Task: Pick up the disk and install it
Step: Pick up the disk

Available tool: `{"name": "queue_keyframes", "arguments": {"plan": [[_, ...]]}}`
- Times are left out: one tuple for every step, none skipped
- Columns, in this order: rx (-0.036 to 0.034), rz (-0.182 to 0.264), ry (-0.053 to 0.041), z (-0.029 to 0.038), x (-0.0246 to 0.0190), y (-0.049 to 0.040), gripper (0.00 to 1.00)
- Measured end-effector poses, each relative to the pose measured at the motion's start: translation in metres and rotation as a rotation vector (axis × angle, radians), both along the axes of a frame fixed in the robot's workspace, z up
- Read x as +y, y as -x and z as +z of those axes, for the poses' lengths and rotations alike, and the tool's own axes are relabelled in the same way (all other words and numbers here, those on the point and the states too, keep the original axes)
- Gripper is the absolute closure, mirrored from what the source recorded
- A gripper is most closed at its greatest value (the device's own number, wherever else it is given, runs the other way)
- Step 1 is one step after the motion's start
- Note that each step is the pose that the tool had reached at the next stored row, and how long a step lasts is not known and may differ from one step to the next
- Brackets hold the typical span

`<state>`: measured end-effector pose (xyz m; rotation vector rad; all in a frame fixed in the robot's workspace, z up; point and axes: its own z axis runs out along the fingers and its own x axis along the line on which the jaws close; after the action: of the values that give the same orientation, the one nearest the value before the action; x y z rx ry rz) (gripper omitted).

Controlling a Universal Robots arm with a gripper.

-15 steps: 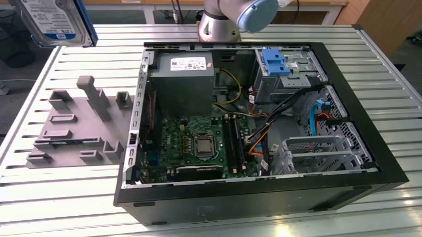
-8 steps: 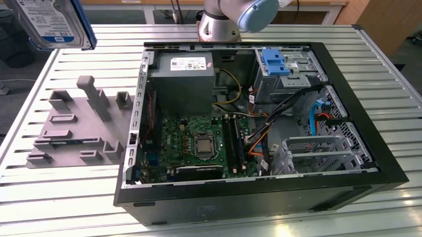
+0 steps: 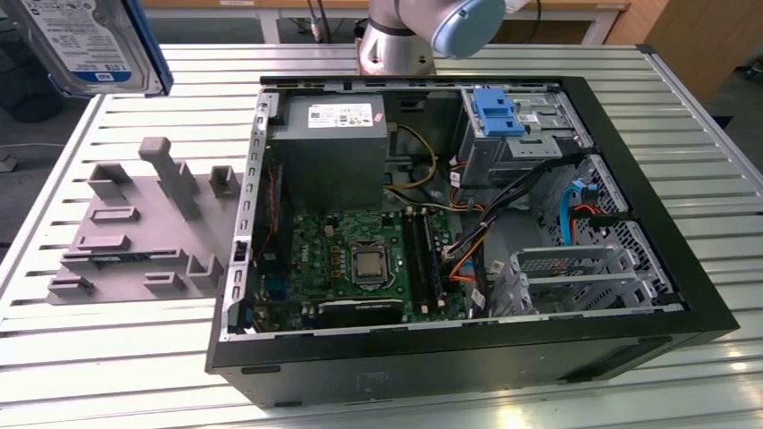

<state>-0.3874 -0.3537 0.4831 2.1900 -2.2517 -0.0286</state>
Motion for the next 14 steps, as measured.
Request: {"name": "queue_keyframes", "arguments": {"plan": [[-0.0001, 0.0, -0.0001, 0.0, -0.001, 0.0, 0.64], [-0.0001, 0.0, 0.0, 0.0, -0.002, 0.0, 0.64], [0.0, 0.0, 0.0, 0.0, -0.003, 0.0, 0.64], [0.0, 0.0, 0.0, 0.0, -0.004, 0.0, 0.64], [0.0, 0.0, 0.0, 0.0, -0.0047, 0.0, 0.64], [-0.0001, 0.0, 0.0, 0.0, -0.005, 0.0, 0.64], [0.0, 0.0, 0.0, 0.0, -0.0052, 0.0, 0.64], [0.0, 0.0, 0.0, 0.0, -0.0054, 0.0, 0.64], [0.0, 0.0, 0.0, 0.0, -0.0058, 0.0, 0.64], [0.0, 0.0, 0.0001, 0.0, -0.0063, 0.0, 0.64], [0.0, 0.0, 0.0002, 0.0, -0.007, 0.0, 0.64], [0.0, 0.0, 0.0001, 0.0, -0.0083, 0.0, 0.64], [0.0, 0.0, 0.0002, 0.0, -0.0096, 0.0, 0.64], [-0.0001, 0.0, 0.0001, 0.0, -0.011, 0.0, 0.64]]}}
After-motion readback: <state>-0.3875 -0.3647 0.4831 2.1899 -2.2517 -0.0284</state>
